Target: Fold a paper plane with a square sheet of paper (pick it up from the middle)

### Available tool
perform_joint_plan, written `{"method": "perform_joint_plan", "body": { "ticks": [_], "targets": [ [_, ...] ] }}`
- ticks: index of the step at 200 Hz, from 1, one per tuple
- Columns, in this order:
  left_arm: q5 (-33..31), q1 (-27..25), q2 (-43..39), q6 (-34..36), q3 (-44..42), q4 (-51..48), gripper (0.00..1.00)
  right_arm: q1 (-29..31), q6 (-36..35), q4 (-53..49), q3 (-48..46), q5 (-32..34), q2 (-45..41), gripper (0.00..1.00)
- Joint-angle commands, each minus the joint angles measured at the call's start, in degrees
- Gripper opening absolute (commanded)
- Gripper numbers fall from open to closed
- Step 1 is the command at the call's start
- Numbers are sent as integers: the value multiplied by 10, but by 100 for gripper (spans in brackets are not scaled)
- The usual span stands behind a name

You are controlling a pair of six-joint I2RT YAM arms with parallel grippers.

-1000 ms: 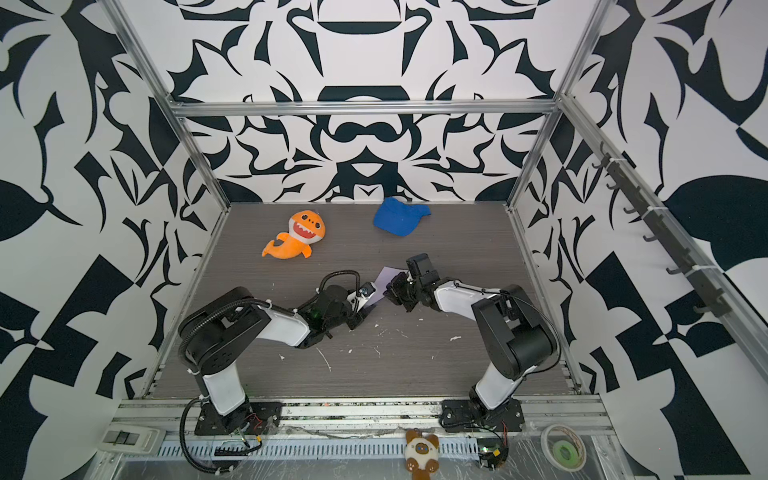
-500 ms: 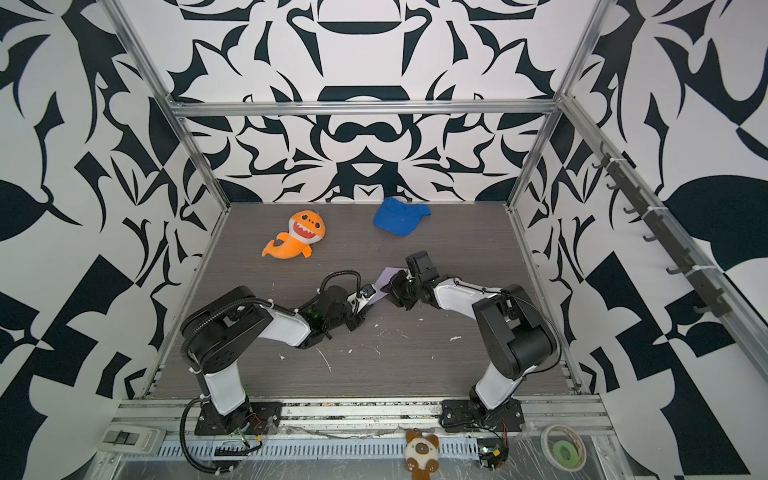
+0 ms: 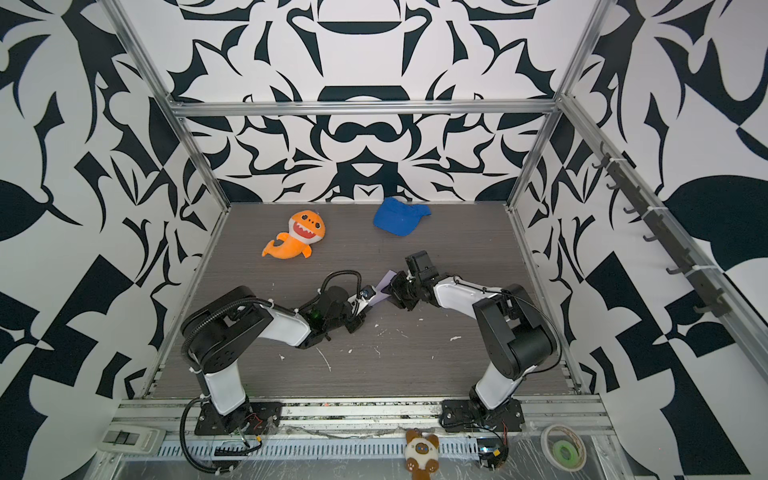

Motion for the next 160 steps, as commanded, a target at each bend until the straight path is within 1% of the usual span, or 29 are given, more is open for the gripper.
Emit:
{"method": "perform_joint_plan", "body": {
  "ticks": [1, 37, 55, 72, 92, 117, 136, 149, 160],
  "targets": [
    [15, 0, 5, -20, 9, -33, 18, -6, -47, -29, 23, 18, -24, 38],
    [40, 12, 0, -82, 10, -66, 17, -16, -109, -55, 17, 47, -57, 44],
    [56, 17, -3, -114, 12, -93, 17, -18, -143, -78, 16, 75, -78, 45],
    [64, 19, -3, -138, 6, -95, 17, -18, -173, -89, 15, 91, -91, 46],
    [72, 23, 0, -157, 2, -92, 17, -18, -216, -80, 7, 82, -101, 46],
    [83, 24, 5, -171, 2, -87, 18, -18, -261, -85, 10, 48, -90, 48],
    [85, 24, 9, -174, 3, -85, 18, -17, -288, -87, 11, 37, -78, 51],
    [85, 24, 10, -173, 2, -83, 18, -17, -332, -102, 22, 43, -68, 53],
    [85, 24, 11, -172, 0, -82, 18, -17, -393, -125, 38, 54, -63, 56]
  ]
}}
